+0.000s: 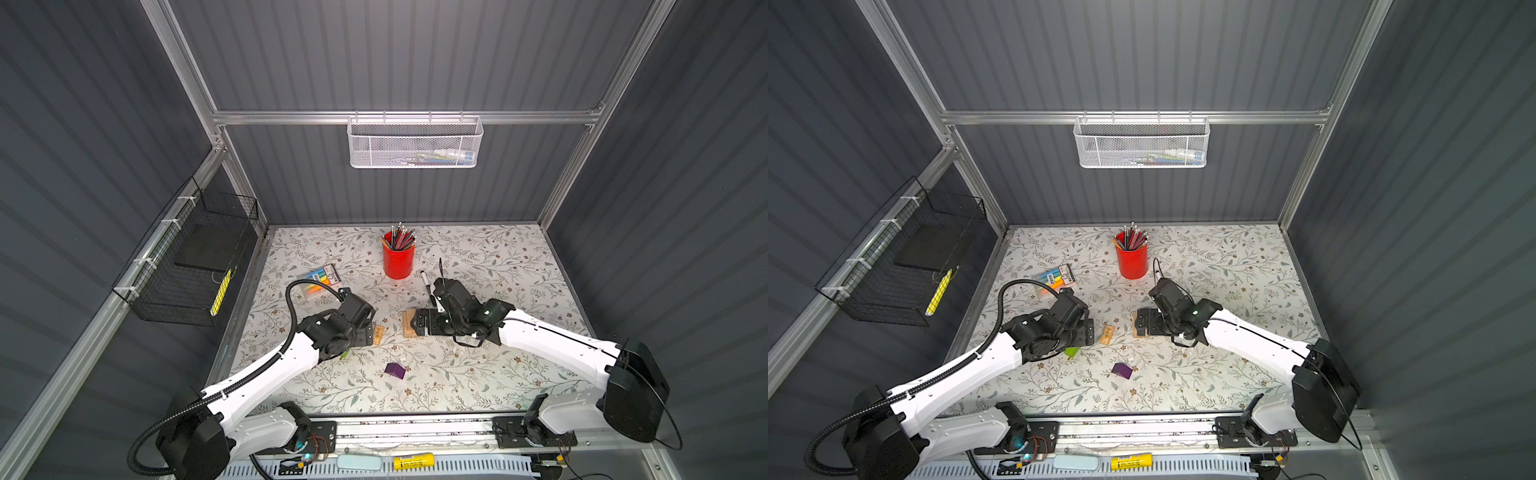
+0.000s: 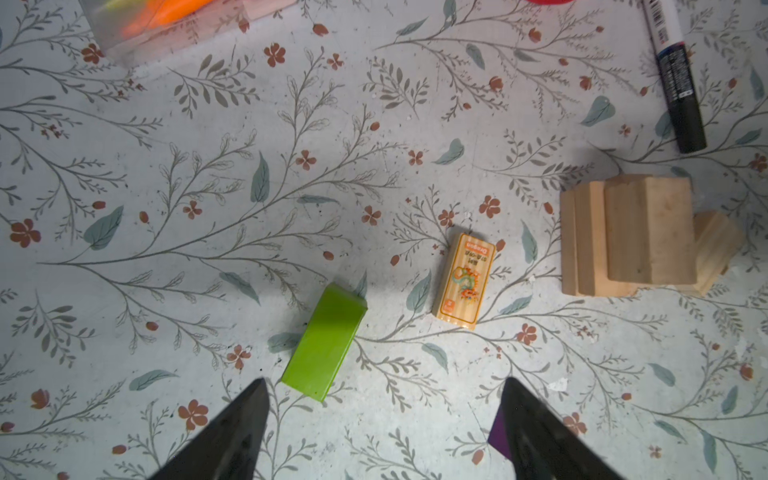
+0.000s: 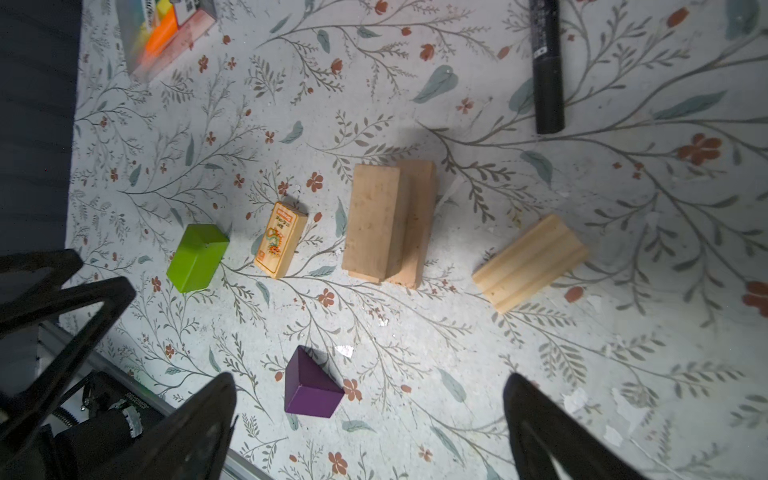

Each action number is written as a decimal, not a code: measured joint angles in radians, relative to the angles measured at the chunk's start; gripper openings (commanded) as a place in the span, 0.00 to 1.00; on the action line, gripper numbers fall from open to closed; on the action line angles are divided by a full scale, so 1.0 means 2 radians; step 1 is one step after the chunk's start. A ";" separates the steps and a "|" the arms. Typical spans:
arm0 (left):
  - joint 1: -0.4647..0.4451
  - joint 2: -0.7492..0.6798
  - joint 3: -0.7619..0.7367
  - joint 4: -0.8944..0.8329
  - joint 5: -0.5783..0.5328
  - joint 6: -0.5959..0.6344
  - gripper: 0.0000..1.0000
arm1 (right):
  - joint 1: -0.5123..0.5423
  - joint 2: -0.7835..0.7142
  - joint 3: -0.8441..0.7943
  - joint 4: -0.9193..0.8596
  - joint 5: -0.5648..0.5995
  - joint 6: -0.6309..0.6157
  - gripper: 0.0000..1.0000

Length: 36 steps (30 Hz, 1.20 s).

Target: Build the wood block tower

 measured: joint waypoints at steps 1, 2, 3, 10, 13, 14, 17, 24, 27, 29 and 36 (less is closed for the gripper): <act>0.003 0.000 -0.003 -0.002 0.003 0.000 0.90 | 0.004 -0.003 -0.009 0.014 -0.002 0.001 0.99; 0.006 0.000 -0.006 -0.002 0.006 0.000 0.91 | 0.007 -0.005 -0.018 0.027 -0.005 0.002 0.99; 0.009 0.001 -0.008 -0.003 0.010 0.000 0.92 | 0.011 -0.005 -0.026 0.039 -0.008 0.005 0.99; 0.045 0.022 -0.030 0.000 0.039 0.000 0.93 | 0.024 -0.001 -0.050 0.089 -0.016 0.018 0.99; 0.056 0.040 -0.039 0.007 0.050 0.000 0.93 | 0.025 -0.001 -0.050 0.102 -0.015 0.019 0.99; 0.059 0.047 -0.039 0.009 0.052 0.001 0.92 | 0.025 -0.001 -0.050 0.104 -0.015 0.019 0.99; 0.065 0.067 -0.039 0.022 0.058 0.002 0.88 | 0.025 -0.001 -0.050 0.108 -0.015 0.019 0.99; 0.067 0.097 -0.039 0.050 0.076 0.008 0.75 | 0.025 -0.001 -0.050 0.111 -0.014 0.019 0.99; 0.067 0.100 -0.039 0.052 0.080 0.008 0.69 | 0.025 -0.001 -0.050 0.111 -0.013 0.019 0.99; 0.067 0.103 -0.039 0.050 0.082 0.008 0.65 | 0.025 -0.001 -0.050 0.111 -0.011 0.019 0.99; 0.067 0.118 -0.039 0.051 0.089 0.002 0.56 | 0.025 -0.001 -0.050 0.114 -0.009 0.018 0.99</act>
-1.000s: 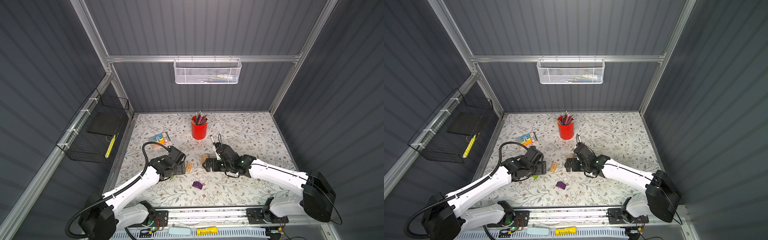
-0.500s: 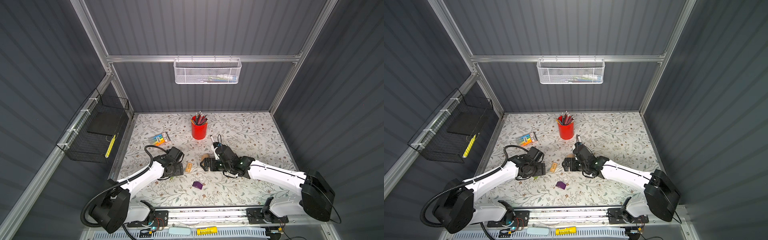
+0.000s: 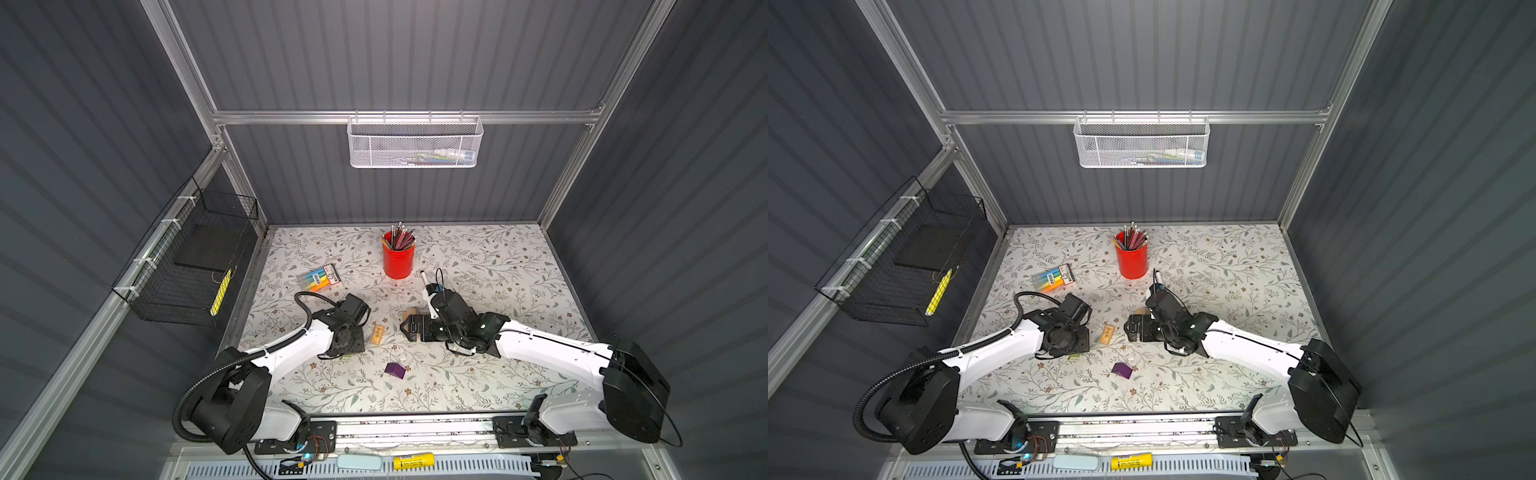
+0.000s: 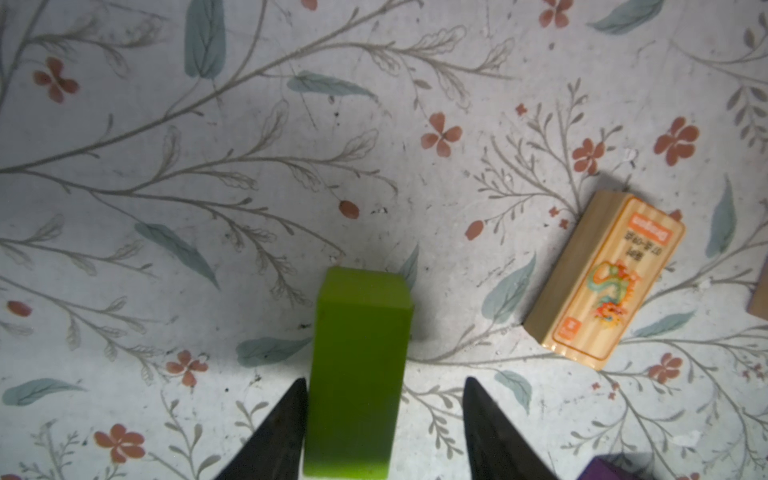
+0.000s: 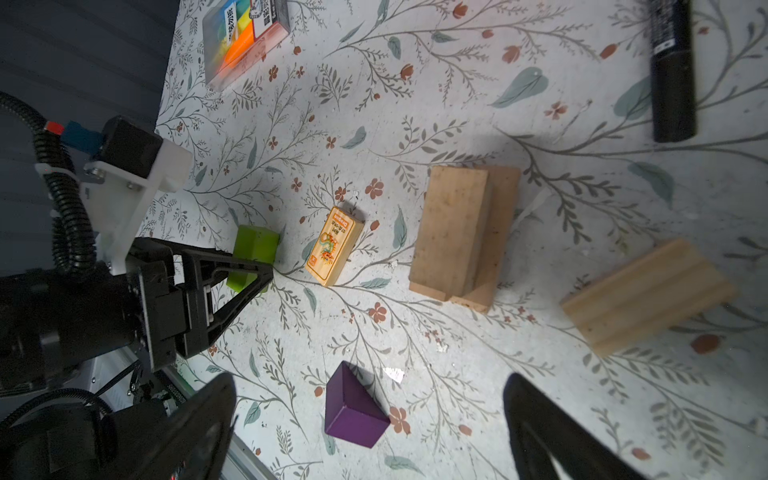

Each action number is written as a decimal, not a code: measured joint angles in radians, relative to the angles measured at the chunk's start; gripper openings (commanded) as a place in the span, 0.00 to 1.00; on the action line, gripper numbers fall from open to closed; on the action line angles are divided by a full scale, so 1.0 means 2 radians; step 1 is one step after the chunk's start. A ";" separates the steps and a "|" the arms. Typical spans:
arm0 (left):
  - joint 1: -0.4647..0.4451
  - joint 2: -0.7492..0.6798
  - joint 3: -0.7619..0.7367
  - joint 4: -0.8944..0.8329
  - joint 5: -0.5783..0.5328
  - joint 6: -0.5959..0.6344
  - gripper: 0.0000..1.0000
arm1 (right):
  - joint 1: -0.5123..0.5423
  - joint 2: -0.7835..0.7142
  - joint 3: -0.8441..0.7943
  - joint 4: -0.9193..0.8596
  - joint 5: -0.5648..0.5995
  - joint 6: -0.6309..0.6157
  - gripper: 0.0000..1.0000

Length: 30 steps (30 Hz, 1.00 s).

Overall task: Build the wood block tower
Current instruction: 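Lower the left gripper onto the green block and close it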

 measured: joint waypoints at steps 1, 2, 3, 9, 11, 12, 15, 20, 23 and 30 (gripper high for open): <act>0.000 0.002 0.000 0.000 0.000 -0.001 0.54 | 0.000 0.000 0.000 0.001 0.000 0.000 0.99; 0.000 0.004 0.000 0.000 0.000 -0.002 0.52 | 0.000 0.000 0.000 0.001 0.000 0.000 0.99; 0.000 0.005 0.000 0.000 -0.001 -0.003 0.51 | 0.000 0.000 0.000 0.002 0.000 0.000 0.99; 0.000 0.027 0.000 0.006 -0.007 -0.004 0.46 | 0.000 0.000 0.000 0.005 0.002 0.000 0.99; 0.000 0.032 0.000 0.007 -0.008 -0.005 0.44 | 0.000 0.000 0.000 0.006 0.002 0.000 0.99; 0.000 0.034 0.000 0.008 -0.010 -0.006 0.43 | 0.000 0.000 0.000 0.007 0.002 0.000 0.99; 0.000 0.034 0.000 0.009 -0.013 -0.006 0.42 | 0.000 0.000 0.000 0.010 0.002 0.000 0.99; 0.000 0.041 0.001 0.010 -0.020 -0.006 0.39 | 0.000 0.003 0.000 0.015 0.002 0.000 0.99; 0.000 0.041 0.001 0.012 -0.023 -0.008 0.33 | 0.000 0.004 0.000 0.019 0.002 -0.001 0.99; 0.000 0.041 0.002 0.013 -0.025 -0.008 0.19 | 0.000 0.007 0.000 0.020 0.002 -0.002 0.99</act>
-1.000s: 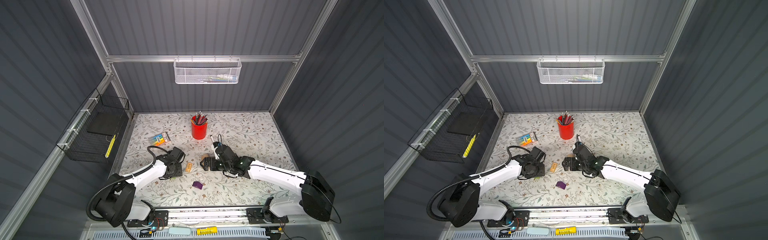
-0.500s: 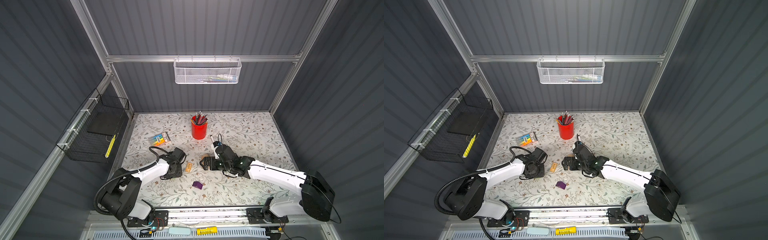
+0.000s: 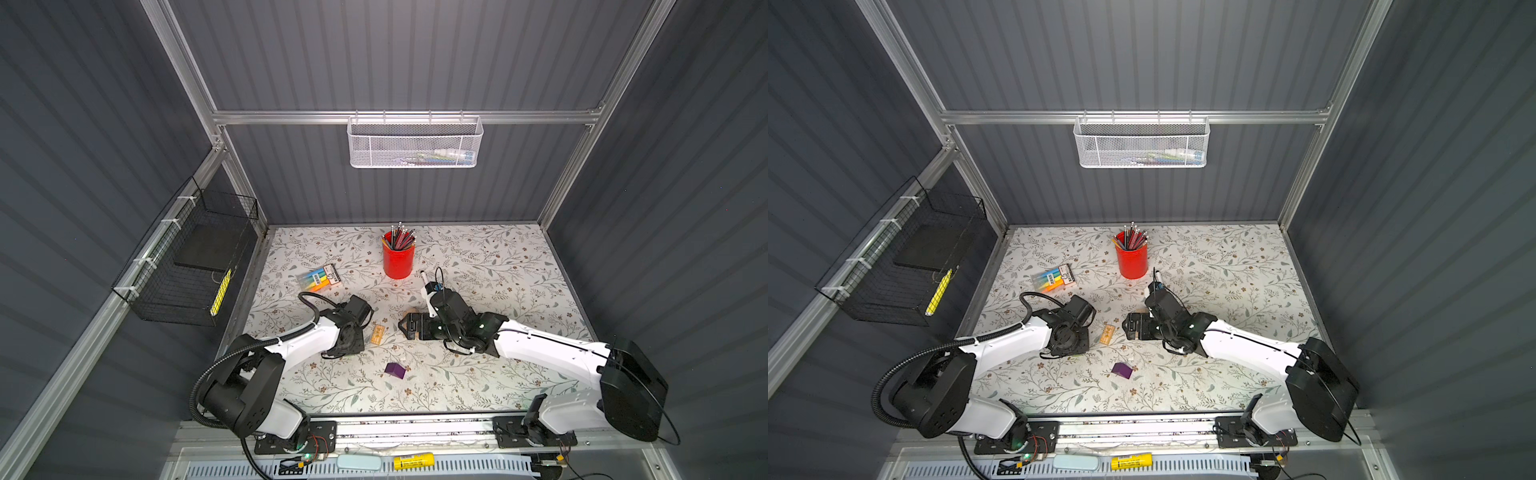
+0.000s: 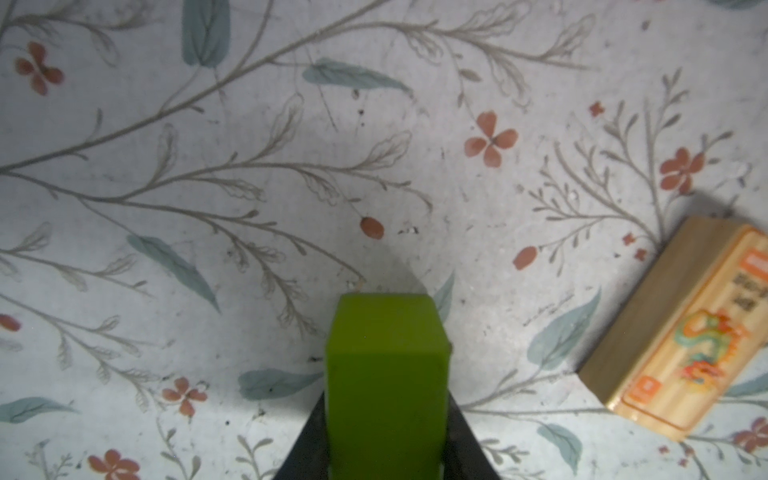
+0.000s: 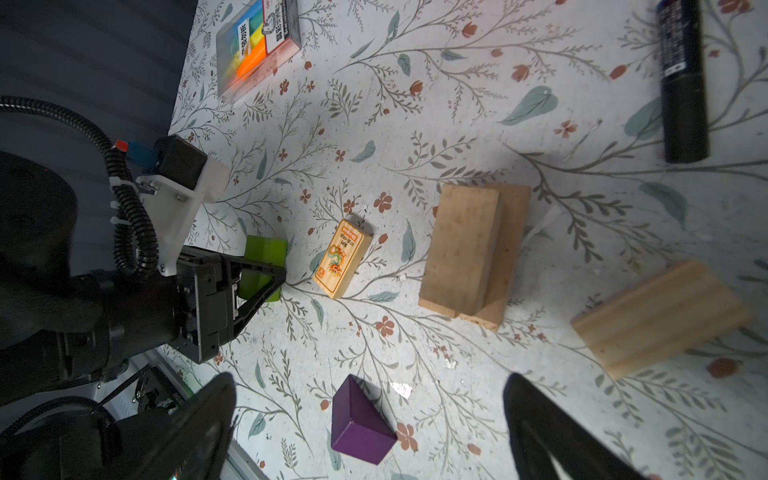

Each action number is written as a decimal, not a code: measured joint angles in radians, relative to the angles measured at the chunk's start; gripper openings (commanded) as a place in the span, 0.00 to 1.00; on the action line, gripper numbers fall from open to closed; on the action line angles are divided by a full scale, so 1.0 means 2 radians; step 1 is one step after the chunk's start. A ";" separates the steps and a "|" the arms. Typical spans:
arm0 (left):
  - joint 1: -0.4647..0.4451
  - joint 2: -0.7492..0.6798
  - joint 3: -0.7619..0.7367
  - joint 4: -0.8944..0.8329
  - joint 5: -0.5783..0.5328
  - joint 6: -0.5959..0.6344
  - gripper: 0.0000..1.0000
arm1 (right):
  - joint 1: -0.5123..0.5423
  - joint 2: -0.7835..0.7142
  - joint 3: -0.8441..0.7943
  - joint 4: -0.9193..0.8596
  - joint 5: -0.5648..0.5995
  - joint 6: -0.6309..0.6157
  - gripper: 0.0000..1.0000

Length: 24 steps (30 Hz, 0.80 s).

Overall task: Build the wood block tower
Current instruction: 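Lower the left gripper onto the green block and close it, then lift the green block with the left gripper and carry it over the wooden cluster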

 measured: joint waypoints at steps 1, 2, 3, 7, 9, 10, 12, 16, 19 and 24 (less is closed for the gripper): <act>0.000 -0.001 0.000 -0.001 0.000 0.000 0.18 | 0.000 0.000 0.000 0.000 0.000 0.000 0.99; 0.000 -0.003 0.000 -0.004 0.000 0.000 0.16 | 0.000 0.000 0.000 -0.001 0.000 0.000 0.99; 0.000 -0.006 0.000 -0.006 0.000 0.000 0.15 | 0.000 0.000 0.000 -0.001 0.000 0.000 0.99; 0.000 -0.032 0.001 -0.020 0.001 0.000 0.08 | 0.000 0.000 0.000 -0.003 0.000 0.000 0.99; 0.000 -0.051 0.004 -0.030 0.001 0.000 0.05 | 0.000 0.000 0.000 -0.008 0.000 0.000 0.99; 0.000 -0.059 0.005 -0.032 0.002 0.000 0.04 | 0.000 0.000 0.000 -0.010 0.001 0.000 0.99; 0.000 -0.076 0.012 -0.044 0.005 0.000 0.01 | -0.001 -0.002 0.000 -0.014 0.003 0.000 0.99; -0.004 -0.098 0.039 -0.073 0.008 -0.002 0.00 | -0.004 -0.011 0.000 -0.023 0.004 0.000 0.99; -0.013 -0.108 0.066 -0.093 0.010 -0.005 0.00 | -0.009 -0.017 0.000 -0.029 0.004 0.000 0.99; -0.042 -0.103 0.127 -0.126 0.009 -0.010 0.00 | -0.015 -0.030 0.000 -0.044 0.005 0.000 0.99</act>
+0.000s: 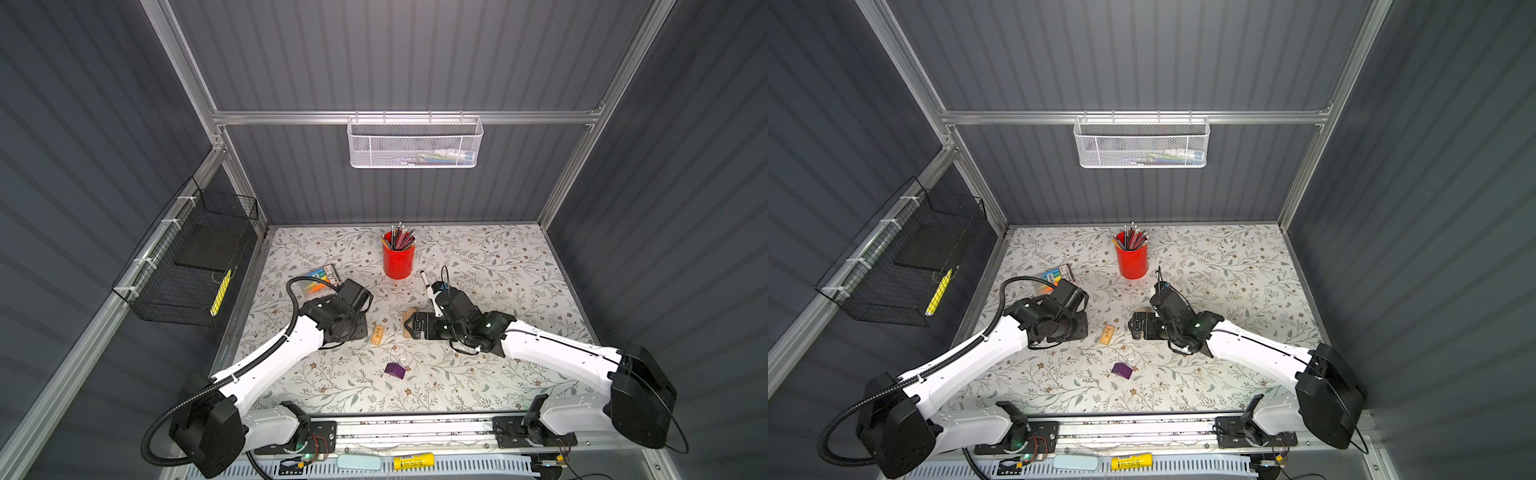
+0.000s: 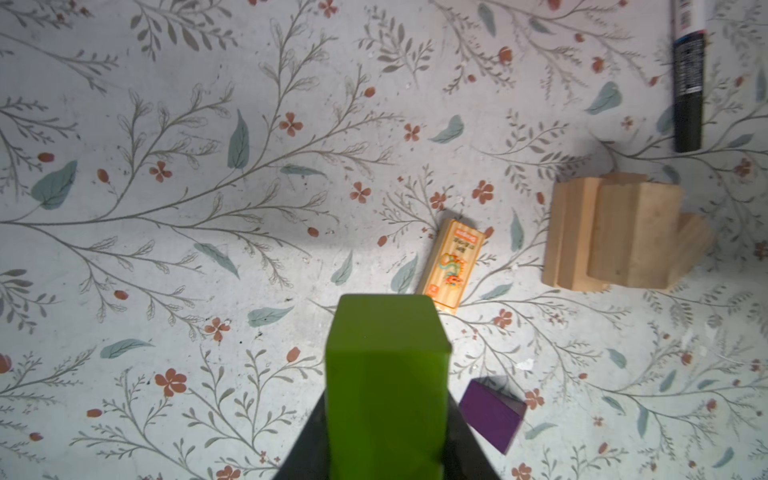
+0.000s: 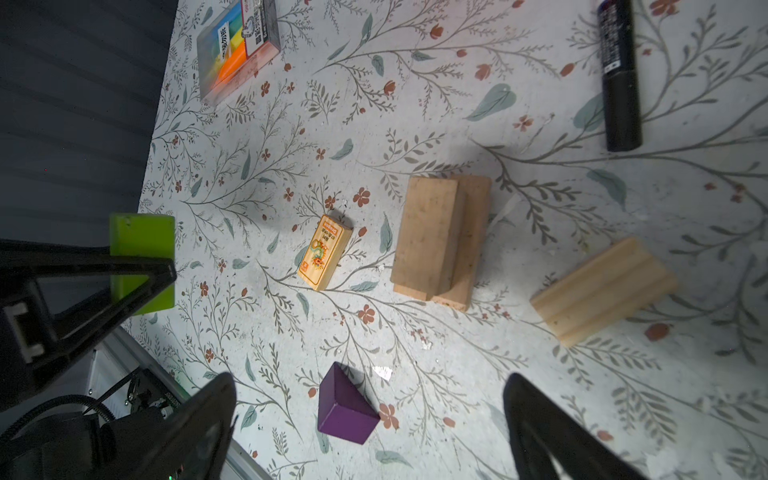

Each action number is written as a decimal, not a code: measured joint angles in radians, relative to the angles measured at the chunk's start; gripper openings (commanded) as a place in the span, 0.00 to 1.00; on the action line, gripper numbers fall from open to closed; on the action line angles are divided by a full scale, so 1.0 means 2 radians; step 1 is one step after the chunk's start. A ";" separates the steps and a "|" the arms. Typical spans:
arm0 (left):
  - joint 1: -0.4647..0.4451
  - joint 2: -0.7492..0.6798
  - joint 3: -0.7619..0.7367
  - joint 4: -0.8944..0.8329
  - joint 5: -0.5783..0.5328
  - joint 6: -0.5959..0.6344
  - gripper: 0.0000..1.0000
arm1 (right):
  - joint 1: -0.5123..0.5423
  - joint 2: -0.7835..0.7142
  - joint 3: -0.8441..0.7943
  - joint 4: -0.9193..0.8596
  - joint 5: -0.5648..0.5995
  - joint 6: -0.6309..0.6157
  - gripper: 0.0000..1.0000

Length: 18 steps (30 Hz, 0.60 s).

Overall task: Build the wood block tower
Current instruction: 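Lift the green block with the left gripper and carry it over the wooden cluster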

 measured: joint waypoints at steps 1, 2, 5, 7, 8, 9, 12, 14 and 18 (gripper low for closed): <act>-0.007 0.005 0.012 -0.006 -0.002 -0.002 0.00 | -0.002 -0.004 0.000 -0.002 0.000 0.000 0.99; -0.016 0.012 0.027 -0.011 -0.004 -0.004 0.00 | -0.005 -0.009 -0.002 -0.002 0.000 0.000 0.99; -0.040 0.041 0.068 -0.020 -0.006 -0.011 0.00 | -0.015 -0.031 -0.012 -0.008 -0.002 0.000 0.99; -0.052 0.062 0.089 -0.024 -0.005 -0.016 0.00 | -0.027 -0.050 -0.023 -0.011 -0.005 0.000 0.99; -0.058 0.072 0.098 -0.026 -0.005 -0.019 0.00 | -0.035 -0.061 -0.030 -0.013 -0.009 0.000 0.99; -0.063 0.082 0.106 -0.028 -0.005 -0.022 0.00 | -0.043 -0.069 -0.036 -0.014 -0.012 0.000 0.99; -0.074 0.113 0.133 -0.032 -0.005 -0.028 0.00 | -0.074 -0.096 -0.055 -0.022 -0.023 0.000 0.99; -0.081 0.139 0.155 -0.034 -0.005 -0.032 0.00 | -0.096 -0.113 -0.065 -0.029 -0.032 -0.002 0.99; -0.095 0.183 0.192 -0.037 -0.005 -0.036 0.00 | -0.128 -0.133 -0.070 -0.039 -0.045 -0.008 0.99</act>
